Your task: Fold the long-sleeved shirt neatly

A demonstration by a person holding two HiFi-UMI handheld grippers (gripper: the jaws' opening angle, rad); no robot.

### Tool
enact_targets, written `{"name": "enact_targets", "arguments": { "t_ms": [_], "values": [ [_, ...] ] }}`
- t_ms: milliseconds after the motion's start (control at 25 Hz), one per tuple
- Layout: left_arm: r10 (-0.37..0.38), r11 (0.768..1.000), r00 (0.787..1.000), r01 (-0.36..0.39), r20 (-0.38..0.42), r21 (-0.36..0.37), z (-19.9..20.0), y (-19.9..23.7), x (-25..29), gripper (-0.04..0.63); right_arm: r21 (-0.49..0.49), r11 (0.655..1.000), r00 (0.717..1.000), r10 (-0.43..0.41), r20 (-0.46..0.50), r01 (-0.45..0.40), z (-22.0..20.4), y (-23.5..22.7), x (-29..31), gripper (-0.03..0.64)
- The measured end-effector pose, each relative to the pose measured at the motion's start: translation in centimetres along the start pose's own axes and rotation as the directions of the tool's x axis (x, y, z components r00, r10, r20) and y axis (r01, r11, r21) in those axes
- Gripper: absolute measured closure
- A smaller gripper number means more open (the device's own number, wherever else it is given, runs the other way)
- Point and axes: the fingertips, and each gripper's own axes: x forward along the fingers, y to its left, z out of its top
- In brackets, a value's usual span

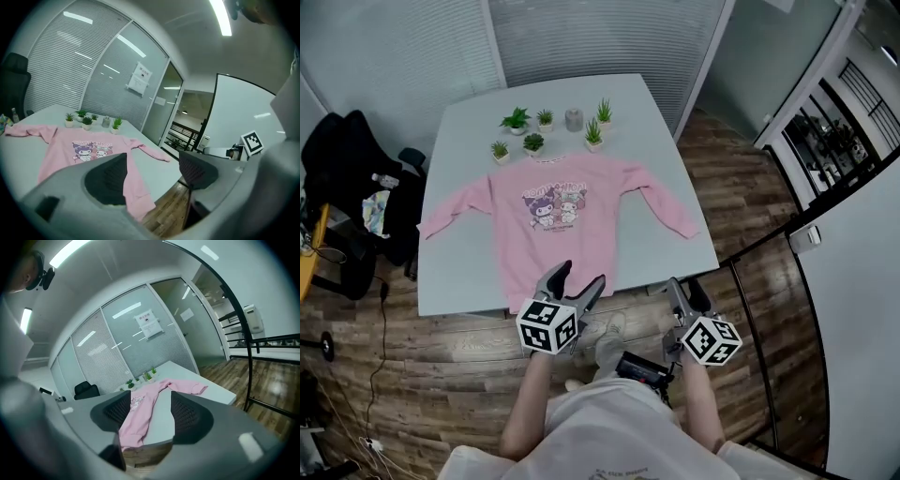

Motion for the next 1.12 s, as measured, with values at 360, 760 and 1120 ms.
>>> {"name": "enact_targets", "arguments": {
  "t_ms": [360,760,1120],
  "values": [
    [-0.007,1.000,0.997,0.006,-0.081,-0.011,1.8,3.5,9.5,0.264,-0.010,0.999,0.996,-0.046,-0.076,0.045,1.6,-5.5,8.4,0.354],
    [0.003,1.000,0.982,-0.004,-0.188,-0.009,1.2,5.5,16.2,0.273,-0.092,0.987,0.955,-0.154,-0.252,0.135,-0.6,-12.2,14.0,0.357],
    [0.026,0.999,0.965,-0.036,-0.260,-0.035,-0.6,6.6,18.5,0.283,-0.139,0.962,0.897,-0.270,-0.350,0.236,-3.3,-17.8,15.7,0.376]
  ]
}}
